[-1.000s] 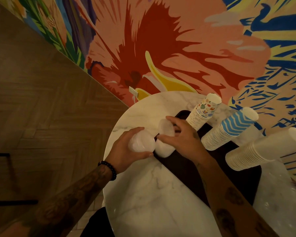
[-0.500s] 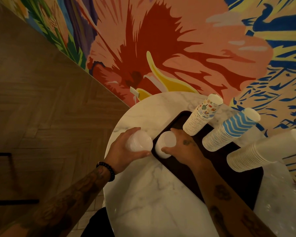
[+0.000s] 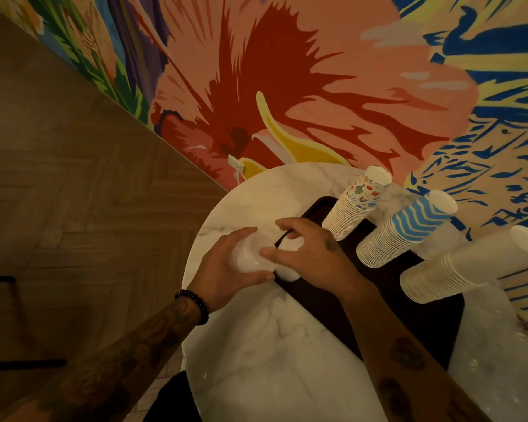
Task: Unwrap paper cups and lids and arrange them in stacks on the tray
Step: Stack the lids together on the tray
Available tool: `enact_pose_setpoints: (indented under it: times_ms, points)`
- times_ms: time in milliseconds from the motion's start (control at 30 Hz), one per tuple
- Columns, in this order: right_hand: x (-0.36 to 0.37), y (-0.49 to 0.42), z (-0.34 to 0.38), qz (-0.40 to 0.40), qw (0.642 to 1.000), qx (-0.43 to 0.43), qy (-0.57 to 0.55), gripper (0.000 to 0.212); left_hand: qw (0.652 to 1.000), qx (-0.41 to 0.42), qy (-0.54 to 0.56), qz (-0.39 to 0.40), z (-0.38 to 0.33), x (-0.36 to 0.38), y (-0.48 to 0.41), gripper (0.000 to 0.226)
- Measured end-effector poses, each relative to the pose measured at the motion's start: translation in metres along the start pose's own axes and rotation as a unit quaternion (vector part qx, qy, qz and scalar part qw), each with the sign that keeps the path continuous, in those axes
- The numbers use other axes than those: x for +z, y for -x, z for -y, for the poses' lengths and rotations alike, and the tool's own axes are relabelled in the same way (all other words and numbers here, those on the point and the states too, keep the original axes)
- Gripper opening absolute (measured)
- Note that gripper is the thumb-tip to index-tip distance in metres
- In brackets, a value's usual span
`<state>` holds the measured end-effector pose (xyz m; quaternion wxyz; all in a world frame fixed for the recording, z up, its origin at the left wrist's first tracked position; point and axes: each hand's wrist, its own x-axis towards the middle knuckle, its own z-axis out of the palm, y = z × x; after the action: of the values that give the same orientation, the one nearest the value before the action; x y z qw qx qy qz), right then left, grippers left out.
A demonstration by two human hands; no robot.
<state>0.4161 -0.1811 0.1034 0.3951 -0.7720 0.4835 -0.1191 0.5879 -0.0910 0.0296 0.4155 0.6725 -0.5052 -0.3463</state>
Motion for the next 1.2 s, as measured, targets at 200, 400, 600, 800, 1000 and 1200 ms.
enact_pose_setpoints:
  times_ms: [200, 400, 600, 800, 1000, 1200]
  points:
    - [0.016, 0.003, 0.009, 0.042, 0.998, 0.009, 0.041, 0.081, 1.000, 0.025, -0.005, 0.002, -0.005, 0.002, -0.001, 0.090]
    - [0.015, 0.004, 0.004, 0.046, 0.999, 0.015, -0.005, 0.072, 0.999, 0.035, -0.015, 0.010, -0.004, 0.001, 0.002, 0.086]
    - [0.010, 0.003, -0.003, 0.042, 0.997, 0.014, -0.060, 0.069, 1.000, 0.017, -0.004, 0.006, -0.001, -0.001, 0.002, 0.084]
    - [-0.013, -0.008, -0.014, -0.049, 0.995, -0.001, -0.083, 0.070, 1.000, 0.006, -0.006, -0.020, 0.004, -0.007, 0.002, 0.082]
    - [-0.018, -0.015, -0.034, -0.027, 0.994, 0.017, 0.101, 0.084, 1.000, -0.013, -0.011, -0.026, 0.010, -0.009, 0.003, 0.084]
    - [-0.001, -0.017, -0.042, 0.020, 0.984, 0.035, 0.171, 0.086, 0.999, -0.019, -0.017, -0.027, 0.012, -0.010, 0.003, 0.086]
